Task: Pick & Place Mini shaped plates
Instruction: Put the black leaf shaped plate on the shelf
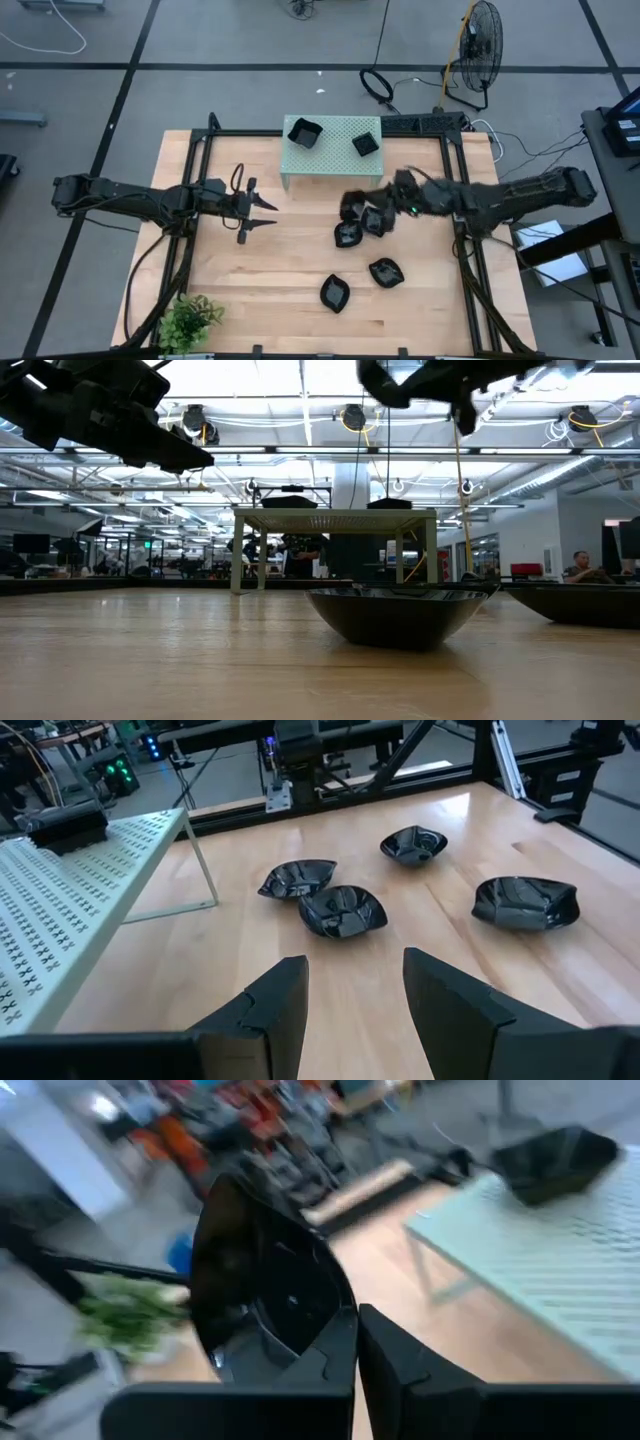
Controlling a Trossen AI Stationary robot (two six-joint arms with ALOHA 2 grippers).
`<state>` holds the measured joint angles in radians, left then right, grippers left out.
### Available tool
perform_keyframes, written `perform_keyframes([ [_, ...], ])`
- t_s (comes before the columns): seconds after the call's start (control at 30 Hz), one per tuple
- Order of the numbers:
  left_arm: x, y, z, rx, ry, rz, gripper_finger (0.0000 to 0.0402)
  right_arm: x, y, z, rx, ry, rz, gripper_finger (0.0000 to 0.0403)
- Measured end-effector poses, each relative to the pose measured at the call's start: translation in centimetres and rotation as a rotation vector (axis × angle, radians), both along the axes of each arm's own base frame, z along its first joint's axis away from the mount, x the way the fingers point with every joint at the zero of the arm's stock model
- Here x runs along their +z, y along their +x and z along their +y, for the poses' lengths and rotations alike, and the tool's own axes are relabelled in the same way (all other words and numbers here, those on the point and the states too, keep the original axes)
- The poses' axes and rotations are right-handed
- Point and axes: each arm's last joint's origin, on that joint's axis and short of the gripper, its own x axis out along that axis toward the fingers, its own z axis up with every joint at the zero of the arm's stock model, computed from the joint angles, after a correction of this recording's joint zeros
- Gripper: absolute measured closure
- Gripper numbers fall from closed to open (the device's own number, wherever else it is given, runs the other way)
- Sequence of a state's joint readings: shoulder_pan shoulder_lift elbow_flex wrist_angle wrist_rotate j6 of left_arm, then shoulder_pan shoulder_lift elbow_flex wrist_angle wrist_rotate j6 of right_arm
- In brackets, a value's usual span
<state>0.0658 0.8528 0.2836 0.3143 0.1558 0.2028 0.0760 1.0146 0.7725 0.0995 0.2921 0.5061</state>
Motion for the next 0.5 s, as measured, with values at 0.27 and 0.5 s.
perform_keyframes([
  [0.27,0.0,0.0,0.0,0.014,-0.054,0.006,0.0231,2.9,4.3,-8.6,-0.064,0.047,0.241,0.0403],
  [0.5,-0.1,0.0,0.0,0.018,-0.066,0.020,0.0231,0.8,6.7,-14.9,-0.065,0.136,0.329,0.0403],
])
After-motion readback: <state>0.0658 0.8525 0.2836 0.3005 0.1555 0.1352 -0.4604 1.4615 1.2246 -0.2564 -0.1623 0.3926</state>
